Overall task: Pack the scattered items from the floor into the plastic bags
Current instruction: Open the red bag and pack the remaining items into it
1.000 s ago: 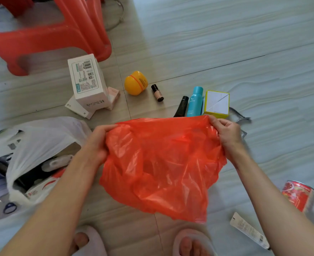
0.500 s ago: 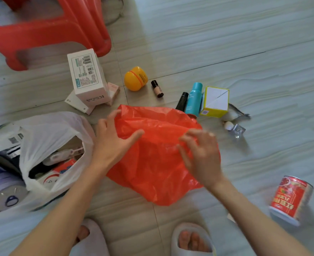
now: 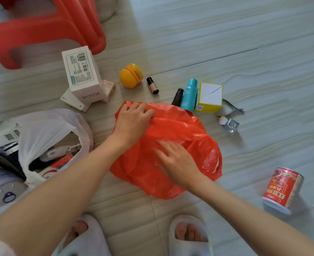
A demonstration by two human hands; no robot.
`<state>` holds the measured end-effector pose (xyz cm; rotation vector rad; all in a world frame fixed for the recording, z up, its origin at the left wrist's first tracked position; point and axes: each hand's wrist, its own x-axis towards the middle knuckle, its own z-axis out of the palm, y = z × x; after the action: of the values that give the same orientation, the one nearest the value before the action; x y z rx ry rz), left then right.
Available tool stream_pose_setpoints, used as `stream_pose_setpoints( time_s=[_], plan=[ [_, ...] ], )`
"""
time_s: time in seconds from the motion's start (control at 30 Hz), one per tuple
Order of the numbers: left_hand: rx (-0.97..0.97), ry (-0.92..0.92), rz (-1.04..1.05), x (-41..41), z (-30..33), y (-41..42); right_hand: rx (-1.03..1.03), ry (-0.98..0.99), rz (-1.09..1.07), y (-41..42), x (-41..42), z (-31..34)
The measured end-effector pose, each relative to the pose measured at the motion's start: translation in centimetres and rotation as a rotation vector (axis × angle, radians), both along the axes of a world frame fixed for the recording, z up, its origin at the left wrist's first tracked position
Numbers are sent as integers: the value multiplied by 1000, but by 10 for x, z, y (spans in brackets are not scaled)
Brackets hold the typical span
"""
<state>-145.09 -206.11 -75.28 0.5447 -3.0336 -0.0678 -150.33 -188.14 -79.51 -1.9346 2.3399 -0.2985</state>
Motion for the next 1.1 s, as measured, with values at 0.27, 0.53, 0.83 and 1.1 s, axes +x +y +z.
stream_pose_setpoints(
  time_s=[0.27,0.53,0.83,1.1],
  plan=[
    [122,407,390,-11,46,-5,558,-11,63,39,3,-48],
    [127,325,272,10,45,18,359,-17,13,30,2,-24],
    [137,278,92,49,31,92,13,29,-87,85,26,19],
    [295,165,-205,47,19,209,-53,65,-605,214,0,42]
  ],
)
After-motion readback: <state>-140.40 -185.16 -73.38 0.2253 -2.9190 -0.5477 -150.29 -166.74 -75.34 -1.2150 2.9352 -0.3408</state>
